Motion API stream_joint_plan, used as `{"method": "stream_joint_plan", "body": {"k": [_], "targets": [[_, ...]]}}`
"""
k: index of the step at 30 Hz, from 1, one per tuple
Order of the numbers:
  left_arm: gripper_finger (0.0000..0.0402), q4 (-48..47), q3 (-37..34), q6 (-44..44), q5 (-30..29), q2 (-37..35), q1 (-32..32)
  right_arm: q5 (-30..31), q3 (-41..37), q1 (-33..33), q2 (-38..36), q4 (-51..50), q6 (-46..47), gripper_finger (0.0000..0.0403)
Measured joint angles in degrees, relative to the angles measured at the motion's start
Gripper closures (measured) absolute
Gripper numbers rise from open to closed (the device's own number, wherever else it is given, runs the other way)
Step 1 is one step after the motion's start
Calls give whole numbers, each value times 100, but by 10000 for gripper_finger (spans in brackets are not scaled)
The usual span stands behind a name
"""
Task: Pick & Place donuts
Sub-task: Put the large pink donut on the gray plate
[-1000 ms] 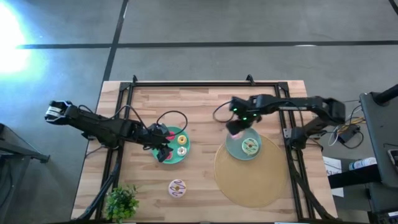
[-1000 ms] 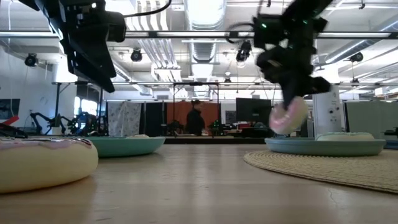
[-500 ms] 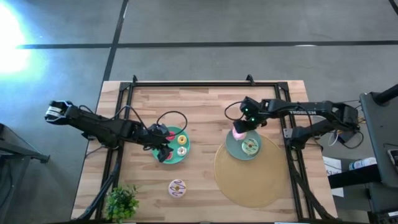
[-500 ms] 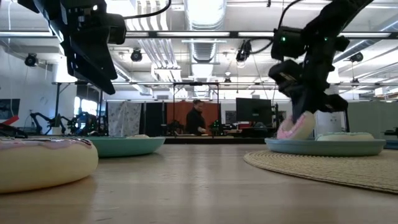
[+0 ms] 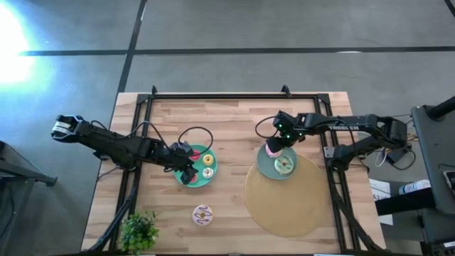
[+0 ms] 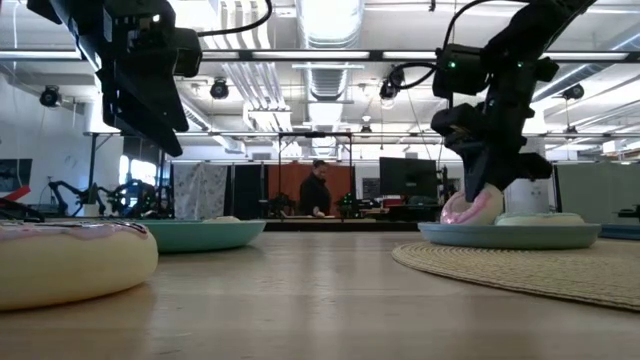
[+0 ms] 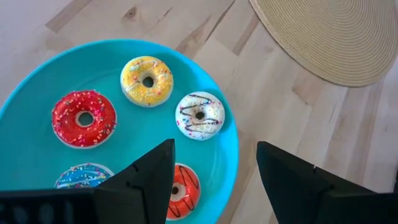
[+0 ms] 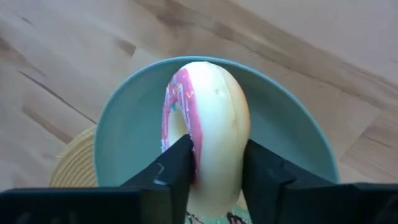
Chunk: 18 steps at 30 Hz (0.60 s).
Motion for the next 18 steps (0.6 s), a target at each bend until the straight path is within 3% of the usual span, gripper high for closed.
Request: {"method": "stream_joint_plan", "body": {"k": [6,10,18], "targets": [[202,0,0,3,121,0,0,17,1,5,2,-528,-96,258],[202,4,0,-7,412,0,-17,36,7,6,2,-1032,-249,253],[202,41,0,52,711,8,-105,-8,128,18,-68,-1092,-325,252]]}}
